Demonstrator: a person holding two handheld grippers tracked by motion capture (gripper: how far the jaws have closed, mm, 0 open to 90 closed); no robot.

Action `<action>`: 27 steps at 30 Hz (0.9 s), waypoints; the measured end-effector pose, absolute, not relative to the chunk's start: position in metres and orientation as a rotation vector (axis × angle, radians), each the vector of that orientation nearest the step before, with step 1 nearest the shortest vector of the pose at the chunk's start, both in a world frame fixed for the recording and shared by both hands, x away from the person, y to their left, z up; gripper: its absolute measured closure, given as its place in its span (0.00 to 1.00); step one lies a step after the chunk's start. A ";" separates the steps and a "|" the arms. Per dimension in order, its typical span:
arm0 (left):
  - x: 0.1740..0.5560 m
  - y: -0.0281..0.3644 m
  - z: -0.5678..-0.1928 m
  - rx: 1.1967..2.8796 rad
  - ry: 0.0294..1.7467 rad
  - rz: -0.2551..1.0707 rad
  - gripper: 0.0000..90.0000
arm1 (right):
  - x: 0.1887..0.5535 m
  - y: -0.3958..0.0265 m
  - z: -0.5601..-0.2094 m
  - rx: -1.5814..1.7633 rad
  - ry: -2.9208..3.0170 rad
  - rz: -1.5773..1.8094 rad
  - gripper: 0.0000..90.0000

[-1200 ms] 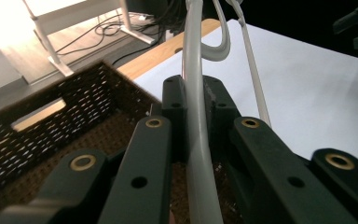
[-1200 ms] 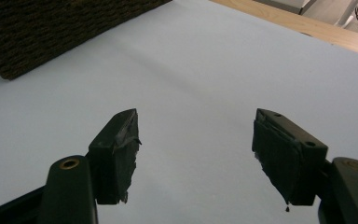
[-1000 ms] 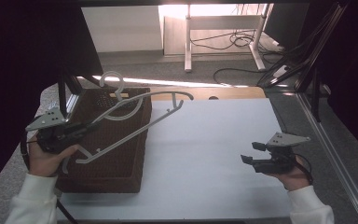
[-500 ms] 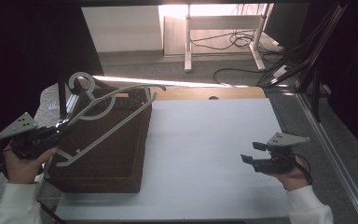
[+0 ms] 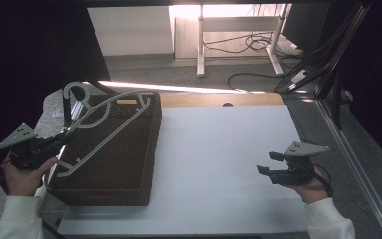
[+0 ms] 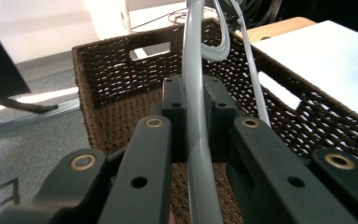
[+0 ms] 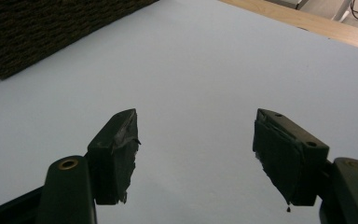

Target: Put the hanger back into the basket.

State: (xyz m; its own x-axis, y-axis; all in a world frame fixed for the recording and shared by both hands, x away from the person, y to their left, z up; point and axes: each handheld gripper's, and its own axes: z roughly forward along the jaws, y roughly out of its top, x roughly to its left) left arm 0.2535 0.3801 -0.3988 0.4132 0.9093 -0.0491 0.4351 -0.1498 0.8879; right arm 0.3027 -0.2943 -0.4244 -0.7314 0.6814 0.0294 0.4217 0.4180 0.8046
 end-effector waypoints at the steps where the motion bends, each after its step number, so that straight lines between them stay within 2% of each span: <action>1: 0.254 0.380 -0.400 1.758 1.179 0.659 0.91 | 0.303 -0.294 -0.425 0.955 2.376 1.217 0.35; 27: 0.271 0.372 -0.420 1.794 1.260 0.675 0.91 | 0.304 -0.296 -0.427 0.958 2.382 1.208 0.34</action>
